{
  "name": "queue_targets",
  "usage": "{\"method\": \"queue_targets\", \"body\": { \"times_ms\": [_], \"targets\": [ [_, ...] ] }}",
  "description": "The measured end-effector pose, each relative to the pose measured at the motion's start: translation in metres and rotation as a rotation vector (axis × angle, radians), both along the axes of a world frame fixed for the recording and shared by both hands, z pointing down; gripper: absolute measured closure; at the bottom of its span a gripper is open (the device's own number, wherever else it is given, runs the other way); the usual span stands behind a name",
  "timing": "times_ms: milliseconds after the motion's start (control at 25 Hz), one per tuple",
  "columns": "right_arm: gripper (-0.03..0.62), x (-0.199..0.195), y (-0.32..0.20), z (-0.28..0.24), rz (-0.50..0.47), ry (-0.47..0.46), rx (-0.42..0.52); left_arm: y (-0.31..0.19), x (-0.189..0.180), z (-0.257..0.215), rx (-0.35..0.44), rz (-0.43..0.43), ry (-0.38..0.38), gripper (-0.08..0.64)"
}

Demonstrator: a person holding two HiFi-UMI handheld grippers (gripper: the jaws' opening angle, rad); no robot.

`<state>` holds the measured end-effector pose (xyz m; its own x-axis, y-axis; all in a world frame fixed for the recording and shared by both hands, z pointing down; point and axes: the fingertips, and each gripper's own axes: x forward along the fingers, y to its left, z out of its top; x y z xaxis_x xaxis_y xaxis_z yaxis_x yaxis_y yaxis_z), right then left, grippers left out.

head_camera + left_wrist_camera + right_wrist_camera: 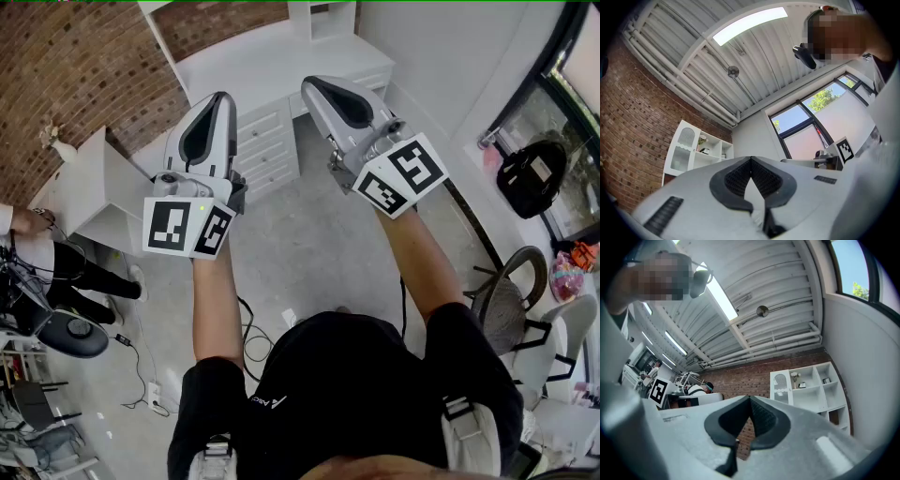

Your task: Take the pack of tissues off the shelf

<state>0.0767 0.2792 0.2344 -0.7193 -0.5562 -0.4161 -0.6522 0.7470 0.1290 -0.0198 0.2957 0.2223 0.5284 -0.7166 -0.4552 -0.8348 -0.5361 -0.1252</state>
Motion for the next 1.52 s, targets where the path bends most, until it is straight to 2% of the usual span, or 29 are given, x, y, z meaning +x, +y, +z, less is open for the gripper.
{"method": "queue_targets", "body": {
  "times_ms": [240,520,720,920,1160,1520],
  "targets": [
    [0.591,-0.007,-0.007,0.002,0.016,-0.019,-0.008,-0.003,-0.018,0.003,0.002,-0.005,0.007,0.561],
    [0.591,-0.036,-0.021,0.006,0.045,0.014,-0.019,-0.006,-0.061,0.005,0.004,-0.010,0.005,0.561],
    [0.591,-0.069,-0.049,-0.002,0.046,0.027,-0.027,-0.025,-0.097,0.005,-0.002,-0.017,0.017,0.561],
    [0.589,-0.092,-0.100,-0.014,0.043,0.037,-0.020,-0.062,-0.118,0.009,-0.013,-0.032,0.021,0.561],
    [0.564,-0.101,-0.195,-0.032,0.035,0.024,0.011,-0.145,-0.120,0.001,0.001,-0.050,-0.006,0.561],
    [0.532,-0.075,-0.389,-0.080,0.026,0.033,0.080,-0.330,-0.092,-0.021,0.019,-0.095,-0.021,0.561]
  ]
}}
